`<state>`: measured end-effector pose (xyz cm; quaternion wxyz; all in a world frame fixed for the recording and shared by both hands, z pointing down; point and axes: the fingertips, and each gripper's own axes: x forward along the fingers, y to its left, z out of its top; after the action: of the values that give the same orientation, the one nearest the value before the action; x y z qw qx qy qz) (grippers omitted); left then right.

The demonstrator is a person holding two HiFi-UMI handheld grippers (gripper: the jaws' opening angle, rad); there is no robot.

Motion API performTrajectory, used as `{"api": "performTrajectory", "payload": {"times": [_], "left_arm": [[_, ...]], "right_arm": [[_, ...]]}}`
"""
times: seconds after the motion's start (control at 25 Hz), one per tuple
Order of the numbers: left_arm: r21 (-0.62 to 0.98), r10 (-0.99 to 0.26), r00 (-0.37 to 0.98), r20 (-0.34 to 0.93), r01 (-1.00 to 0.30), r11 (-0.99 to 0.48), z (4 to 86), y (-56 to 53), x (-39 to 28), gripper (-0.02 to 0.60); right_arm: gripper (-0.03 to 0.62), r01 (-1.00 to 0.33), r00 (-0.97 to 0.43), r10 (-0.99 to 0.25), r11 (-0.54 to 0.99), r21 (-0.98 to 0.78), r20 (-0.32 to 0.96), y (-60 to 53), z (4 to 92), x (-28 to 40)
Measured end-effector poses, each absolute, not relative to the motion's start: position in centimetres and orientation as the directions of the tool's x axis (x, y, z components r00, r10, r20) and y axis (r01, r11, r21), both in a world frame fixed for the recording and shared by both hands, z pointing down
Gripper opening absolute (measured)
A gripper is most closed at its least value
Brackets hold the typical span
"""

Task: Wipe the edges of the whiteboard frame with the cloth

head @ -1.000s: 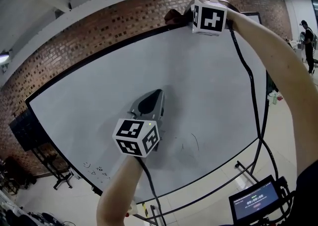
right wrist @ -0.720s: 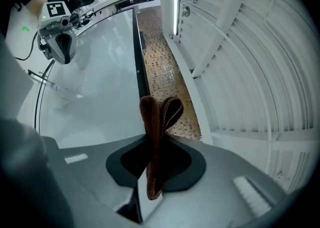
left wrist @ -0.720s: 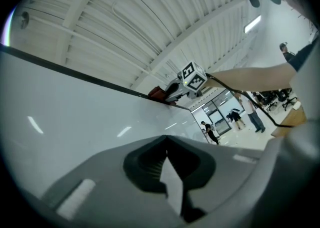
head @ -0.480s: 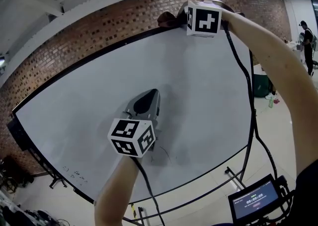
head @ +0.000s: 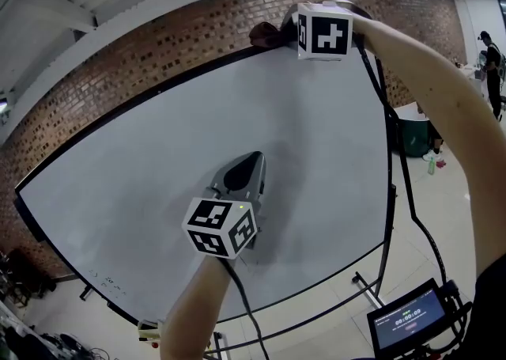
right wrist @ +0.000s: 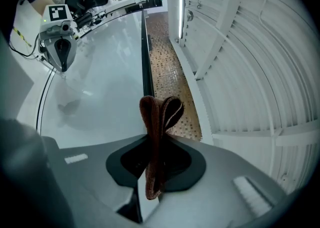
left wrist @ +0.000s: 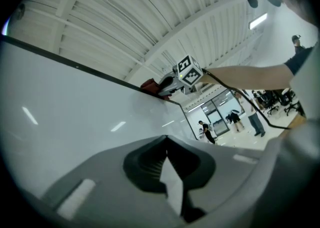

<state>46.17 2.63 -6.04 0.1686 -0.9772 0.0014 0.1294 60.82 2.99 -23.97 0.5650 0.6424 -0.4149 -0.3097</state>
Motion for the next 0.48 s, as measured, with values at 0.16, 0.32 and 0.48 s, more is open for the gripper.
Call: {"api": "performTrajectory", "payload": {"times": [0.16,0.32,0.48], "left_arm": [[-0.346,0.074,0.968,-0.24,-0.014,-0.938,-6.2,3.4,46.6,0.005],[-0.329,0.104,0.965,-0.243,0.019,-0.944,-6.6,3.6,47.1,0.005],[-0.31,0.112,0.969,-0.221,0.039,-0.95,-5.9,3.5,47.9,0.005]], "right_arm": [[0.058,-0.18,0.496,-0.867,-0.037,0.983,0.058,4.4,-24.4,62.4],[0.058,-0.186,0.532,-0.844,-0.042,0.982,0.065,5.6,-24.6,64.3],[0.058,-0.194,0.55,-0.832,-0.044,0.98,0.071,6.6,-25.4,65.3]]}}
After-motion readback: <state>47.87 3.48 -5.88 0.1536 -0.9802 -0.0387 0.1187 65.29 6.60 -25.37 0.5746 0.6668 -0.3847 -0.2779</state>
